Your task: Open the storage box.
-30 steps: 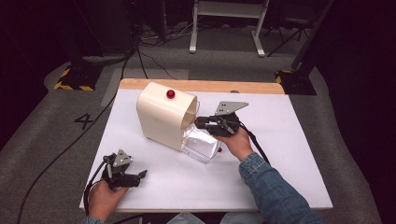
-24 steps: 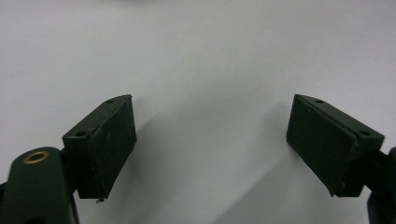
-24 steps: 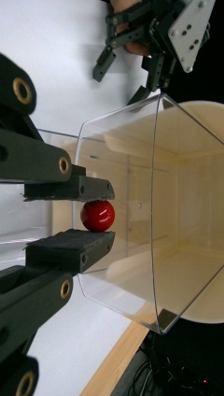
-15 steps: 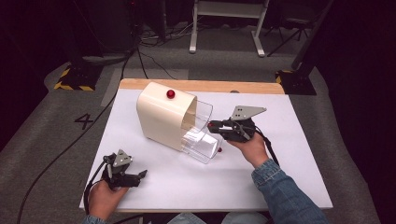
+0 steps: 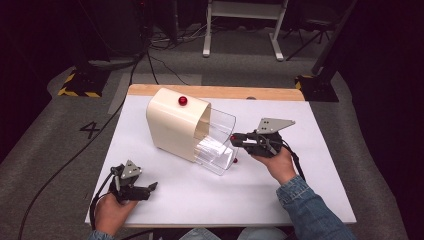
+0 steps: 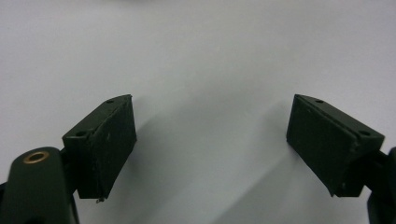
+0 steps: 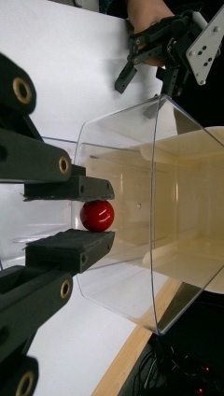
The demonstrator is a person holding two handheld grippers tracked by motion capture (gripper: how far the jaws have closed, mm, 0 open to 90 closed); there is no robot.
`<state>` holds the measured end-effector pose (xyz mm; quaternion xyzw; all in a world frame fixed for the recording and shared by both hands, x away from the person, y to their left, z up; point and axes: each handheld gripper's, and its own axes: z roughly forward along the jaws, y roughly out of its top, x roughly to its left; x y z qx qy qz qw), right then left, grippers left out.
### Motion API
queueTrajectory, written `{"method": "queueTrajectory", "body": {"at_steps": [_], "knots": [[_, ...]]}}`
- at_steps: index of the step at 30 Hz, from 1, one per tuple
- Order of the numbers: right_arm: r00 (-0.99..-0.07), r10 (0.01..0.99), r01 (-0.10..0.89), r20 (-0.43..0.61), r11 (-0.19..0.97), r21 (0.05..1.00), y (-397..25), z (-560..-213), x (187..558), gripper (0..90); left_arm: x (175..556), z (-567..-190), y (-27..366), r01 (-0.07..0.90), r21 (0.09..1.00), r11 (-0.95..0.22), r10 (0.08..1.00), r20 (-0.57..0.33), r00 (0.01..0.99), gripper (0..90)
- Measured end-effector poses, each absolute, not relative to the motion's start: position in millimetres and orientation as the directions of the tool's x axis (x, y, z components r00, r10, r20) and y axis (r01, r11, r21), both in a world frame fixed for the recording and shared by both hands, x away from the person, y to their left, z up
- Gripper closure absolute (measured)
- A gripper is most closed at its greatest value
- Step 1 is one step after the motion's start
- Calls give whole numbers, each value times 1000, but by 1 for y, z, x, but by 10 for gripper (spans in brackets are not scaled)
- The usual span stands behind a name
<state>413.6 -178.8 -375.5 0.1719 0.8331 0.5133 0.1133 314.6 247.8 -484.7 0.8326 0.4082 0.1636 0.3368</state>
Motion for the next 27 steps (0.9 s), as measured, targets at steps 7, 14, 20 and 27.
{"method": "queueTrajectory", "body": {"at_steps": [7, 14, 20, 27], "knots": [[-912, 411, 176, -19, 431, 885, -180, -381, 413, 729, 315, -485, 248, 570, 694, -440, 791, -2, 612, 159], [-903, 429, 195, -5, 420, 887, -182, -386, 415, 553, 314, -485, 248, 568, 694, -441, 791, 1, 612, 159], [-900, 436, 210, -1, 435, 875, -186, -389, 414, 529, 314, -485, 248, 568, 695, -442, 791, 4, 611, 160], [-895, 445, 203, -11, 431, 879, -196, -389, 407, 517, 314, -485, 248, 568, 695, -441, 791, 3, 611, 160]]}}
